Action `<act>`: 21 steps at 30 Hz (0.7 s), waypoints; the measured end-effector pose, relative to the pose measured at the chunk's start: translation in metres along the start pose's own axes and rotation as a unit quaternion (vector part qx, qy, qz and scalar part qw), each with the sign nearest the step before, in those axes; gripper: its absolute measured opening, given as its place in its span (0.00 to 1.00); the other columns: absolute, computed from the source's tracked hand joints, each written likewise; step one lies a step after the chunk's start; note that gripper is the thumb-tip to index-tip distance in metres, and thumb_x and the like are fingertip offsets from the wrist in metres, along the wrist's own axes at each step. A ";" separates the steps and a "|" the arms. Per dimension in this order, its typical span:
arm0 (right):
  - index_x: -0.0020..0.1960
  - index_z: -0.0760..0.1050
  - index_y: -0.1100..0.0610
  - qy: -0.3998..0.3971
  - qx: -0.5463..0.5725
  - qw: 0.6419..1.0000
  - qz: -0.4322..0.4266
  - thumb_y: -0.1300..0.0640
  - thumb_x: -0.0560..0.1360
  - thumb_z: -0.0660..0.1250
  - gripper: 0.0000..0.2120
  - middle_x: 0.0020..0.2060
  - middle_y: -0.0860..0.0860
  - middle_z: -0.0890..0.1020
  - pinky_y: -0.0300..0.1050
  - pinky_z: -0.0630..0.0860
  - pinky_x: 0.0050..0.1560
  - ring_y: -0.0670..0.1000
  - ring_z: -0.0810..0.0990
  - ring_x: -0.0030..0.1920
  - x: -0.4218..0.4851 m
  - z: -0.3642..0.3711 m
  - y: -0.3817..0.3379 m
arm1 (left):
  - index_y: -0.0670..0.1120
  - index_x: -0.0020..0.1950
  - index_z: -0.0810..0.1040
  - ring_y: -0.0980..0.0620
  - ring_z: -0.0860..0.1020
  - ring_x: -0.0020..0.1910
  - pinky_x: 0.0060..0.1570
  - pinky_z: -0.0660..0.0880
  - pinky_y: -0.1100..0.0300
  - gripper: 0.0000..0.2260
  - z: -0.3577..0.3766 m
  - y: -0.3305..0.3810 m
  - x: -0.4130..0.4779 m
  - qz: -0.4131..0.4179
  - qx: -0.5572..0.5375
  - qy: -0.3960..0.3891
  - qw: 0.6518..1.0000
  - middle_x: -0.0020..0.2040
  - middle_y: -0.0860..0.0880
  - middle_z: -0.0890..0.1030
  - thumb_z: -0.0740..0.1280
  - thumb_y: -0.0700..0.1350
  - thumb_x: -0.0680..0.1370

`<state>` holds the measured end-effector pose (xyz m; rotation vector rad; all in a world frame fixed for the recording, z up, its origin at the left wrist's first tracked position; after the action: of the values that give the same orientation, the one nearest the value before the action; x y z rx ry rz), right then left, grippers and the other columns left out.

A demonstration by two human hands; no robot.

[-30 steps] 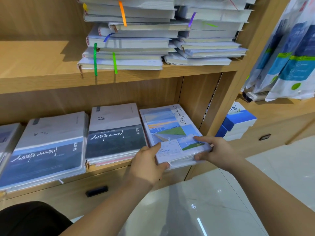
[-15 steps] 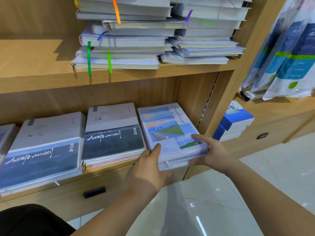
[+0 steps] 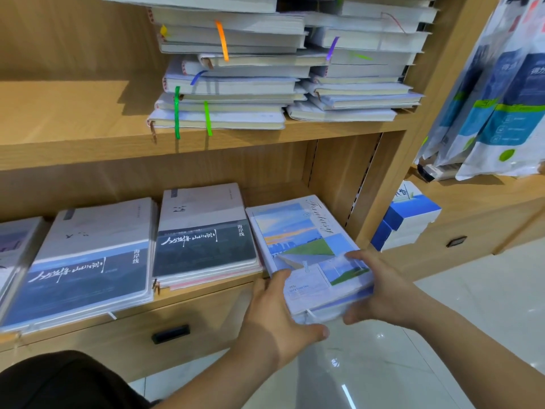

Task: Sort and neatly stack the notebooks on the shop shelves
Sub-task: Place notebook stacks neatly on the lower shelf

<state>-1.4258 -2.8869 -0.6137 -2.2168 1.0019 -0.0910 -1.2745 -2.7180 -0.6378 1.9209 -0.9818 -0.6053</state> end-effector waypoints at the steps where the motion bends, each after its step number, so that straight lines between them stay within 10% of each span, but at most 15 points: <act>1: 0.71 0.67 0.39 -0.008 0.016 1.000 -0.006 0.44 0.53 0.88 0.52 0.66 0.41 0.69 0.33 0.74 0.53 0.44 0.74 0.62 -0.001 0.000 -0.004 | 0.74 0.67 0.61 0.65 0.70 0.61 0.59 0.69 0.71 0.50 -0.003 0.004 0.004 -0.002 0.032 -0.010 0.999 0.60 0.66 0.64 0.79 0.69 0.48; 5: 0.77 0.68 0.41 0.032 0.114 0.992 0.046 0.30 0.70 0.72 0.38 0.69 0.42 0.71 0.40 0.68 0.61 0.46 0.72 0.67 0.012 -0.012 -0.003 | 0.61 0.73 0.66 0.55 0.72 0.67 0.67 0.72 0.59 0.41 -0.019 0.018 0.019 -0.012 0.050 -0.001 0.999 0.67 0.55 0.71 0.75 0.70 0.64; 10: 0.59 0.71 0.54 0.095 -0.041 0.994 0.034 0.48 0.83 0.62 0.11 0.50 0.54 0.80 0.53 0.77 0.55 0.59 0.78 0.52 0.052 -0.009 -0.005 | 0.46 0.73 0.69 0.46 0.75 0.68 0.67 0.73 0.51 0.20 -0.025 0.011 0.025 -0.025 0.028 0.048 0.998 0.70 0.48 0.76 0.65 0.47 0.82; 21: 0.67 0.69 0.41 0.070 0.128 0.987 0.074 0.53 0.77 0.71 0.21 0.50 0.32 0.75 0.41 0.77 0.48 0.43 0.78 0.51 0.068 -0.007 0.014 | 0.50 0.74 0.68 0.47 0.80 0.61 0.60 0.78 0.51 0.22 -0.021 0.003 0.032 -0.082 0.035 0.058 0.994 0.63 0.51 0.81 0.65 0.48 0.80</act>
<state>-1.3888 -2.9437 -0.6314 -1.9176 1.1584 -0.2961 -1.2418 -2.7353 -0.6260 2.0893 -0.7874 -0.5518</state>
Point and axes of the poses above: each hand's wrist, its own x-axis towards the middle knuckle, its own z-axis out of the palm, y = z × x, the point moved 10 cm from there along x, towards the middle knuckle
